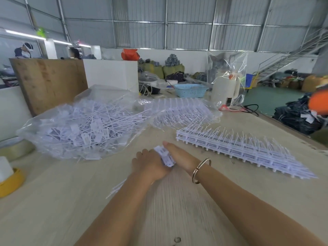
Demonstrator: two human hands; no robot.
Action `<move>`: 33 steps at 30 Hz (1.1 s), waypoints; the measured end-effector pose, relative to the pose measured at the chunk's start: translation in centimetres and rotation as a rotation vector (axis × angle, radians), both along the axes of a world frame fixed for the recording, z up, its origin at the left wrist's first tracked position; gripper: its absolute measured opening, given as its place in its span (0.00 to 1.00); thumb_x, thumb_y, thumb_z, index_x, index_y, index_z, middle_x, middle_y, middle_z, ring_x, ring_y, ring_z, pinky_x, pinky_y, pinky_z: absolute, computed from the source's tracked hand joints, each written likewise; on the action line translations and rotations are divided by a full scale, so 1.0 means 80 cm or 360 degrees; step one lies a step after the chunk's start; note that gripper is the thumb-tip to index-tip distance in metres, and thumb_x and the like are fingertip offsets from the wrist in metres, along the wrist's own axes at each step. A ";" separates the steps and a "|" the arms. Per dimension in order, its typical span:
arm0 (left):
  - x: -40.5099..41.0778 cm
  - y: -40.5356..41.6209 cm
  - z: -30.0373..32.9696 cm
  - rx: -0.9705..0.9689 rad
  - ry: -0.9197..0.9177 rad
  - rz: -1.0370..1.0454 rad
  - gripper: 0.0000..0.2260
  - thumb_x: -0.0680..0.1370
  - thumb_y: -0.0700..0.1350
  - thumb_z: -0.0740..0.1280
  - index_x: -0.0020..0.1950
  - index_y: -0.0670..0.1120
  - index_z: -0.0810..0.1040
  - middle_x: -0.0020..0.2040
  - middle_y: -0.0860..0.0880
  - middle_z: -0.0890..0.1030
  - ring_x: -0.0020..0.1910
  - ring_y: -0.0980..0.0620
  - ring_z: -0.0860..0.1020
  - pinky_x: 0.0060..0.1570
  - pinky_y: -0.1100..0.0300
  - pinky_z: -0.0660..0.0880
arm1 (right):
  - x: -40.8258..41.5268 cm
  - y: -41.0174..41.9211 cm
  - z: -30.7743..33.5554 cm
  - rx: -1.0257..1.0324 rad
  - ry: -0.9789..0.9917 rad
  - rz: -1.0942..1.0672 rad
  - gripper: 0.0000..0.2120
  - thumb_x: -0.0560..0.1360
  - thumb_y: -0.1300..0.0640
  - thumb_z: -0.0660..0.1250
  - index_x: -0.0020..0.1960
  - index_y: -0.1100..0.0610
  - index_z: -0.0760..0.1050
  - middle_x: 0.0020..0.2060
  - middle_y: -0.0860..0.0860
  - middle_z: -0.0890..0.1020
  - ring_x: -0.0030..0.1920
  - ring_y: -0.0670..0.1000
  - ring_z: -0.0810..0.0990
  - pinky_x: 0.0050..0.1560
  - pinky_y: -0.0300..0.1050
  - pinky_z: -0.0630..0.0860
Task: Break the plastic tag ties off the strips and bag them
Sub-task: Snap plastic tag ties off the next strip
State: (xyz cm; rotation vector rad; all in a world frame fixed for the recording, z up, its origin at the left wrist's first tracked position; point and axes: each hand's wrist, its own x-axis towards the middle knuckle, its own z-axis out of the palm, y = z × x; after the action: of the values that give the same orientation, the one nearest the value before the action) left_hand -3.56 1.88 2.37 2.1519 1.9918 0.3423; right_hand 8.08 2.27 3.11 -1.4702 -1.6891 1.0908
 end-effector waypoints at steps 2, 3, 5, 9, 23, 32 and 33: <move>-0.008 0.004 0.006 -0.0117 0.0017 -0.0136 0.39 0.69 0.66 0.67 0.72 0.47 0.61 0.69 0.45 0.65 0.69 0.44 0.62 0.66 0.52 0.62 | 0.014 -0.003 0.004 0.0074 -0.0143 -0.0019 0.24 0.81 0.46 0.49 0.71 0.57 0.63 0.71 0.53 0.65 0.71 0.52 0.64 0.71 0.46 0.56; -0.016 0.006 0.010 -0.0201 0.0080 -0.0192 0.43 0.67 0.67 0.68 0.73 0.47 0.59 0.70 0.45 0.63 0.70 0.44 0.60 0.66 0.50 0.62 | 0.023 -0.004 0.004 0.0095 -0.0234 -0.0022 0.25 0.81 0.45 0.49 0.73 0.57 0.60 0.73 0.52 0.61 0.73 0.52 0.60 0.73 0.47 0.53; -0.034 0.008 0.015 -0.0363 0.0230 -0.0245 0.48 0.65 0.69 0.68 0.75 0.45 0.54 0.72 0.44 0.60 0.71 0.43 0.58 0.66 0.49 0.62 | 0.039 -0.012 0.002 0.0081 -0.0369 -0.0001 0.29 0.79 0.42 0.52 0.75 0.55 0.53 0.75 0.50 0.54 0.75 0.50 0.51 0.73 0.49 0.48; -0.049 0.001 0.005 -0.0198 0.0418 -0.0312 0.32 0.75 0.64 0.60 0.72 0.44 0.60 0.68 0.43 0.62 0.68 0.43 0.61 0.63 0.49 0.64 | 0.040 -0.029 -0.010 0.0090 -0.0566 0.0152 0.34 0.77 0.40 0.56 0.76 0.51 0.47 0.76 0.49 0.46 0.75 0.48 0.41 0.74 0.55 0.41; -0.151 -0.014 -0.011 -0.0056 0.0505 0.0037 0.15 0.80 0.49 0.53 0.66 0.48 0.62 0.68 0.46 0.63 0.68 0.46 0.60 0.64 0.51 0.59 | 0.088 -0.056 -0.012 0.0082 -0.0721 0.0020 0.31 0.78 0.39 0.52 0.76 0.46 0.44 0.75 0.47 0.38 0.75 0.52 0.37 0.74 0.57 0.41; -0.059 -0.054 0.034 0.0067 0.0637 -0.0268 0.22 0.78 0.47 0.56 0.71 0.42 0.61 0.71 0.44 0.63 0.70 0.44 0.61 0.65 0.51 0.63 | 0.134 -0.046 0.007 0.0724 -0.1081 -0.0441 0.13 0.78 0.55 0.59 0.60 0.54 0.76 0.58 0.51 0.76 0.60 0.54 0.73 0.62 0.51 0.68; -0.040 -0.056 0.037 0.0153 0.0671 -0.0286 0.19 0.78 0.46 0.56 0.68 0.42 0.64 0.67 0.45 0.66 0.67 0.45 0.64 0.62 0.52 0.65 | 0.135 -0.040 0.007 0.0706 -0.1160 -0.0444 0.13 0.78 0.56 0.59 0.59 0.54 0.77 0.58 0.52 0.76 0.60 0.54 0.73 0.62 0.50 0.68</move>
State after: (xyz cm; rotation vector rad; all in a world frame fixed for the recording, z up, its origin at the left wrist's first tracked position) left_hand -6.74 -2.64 5.29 2.6174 1.9876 -0.0519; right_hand 18.90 -0.96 3.66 -1.8311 -1.9321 -0.0117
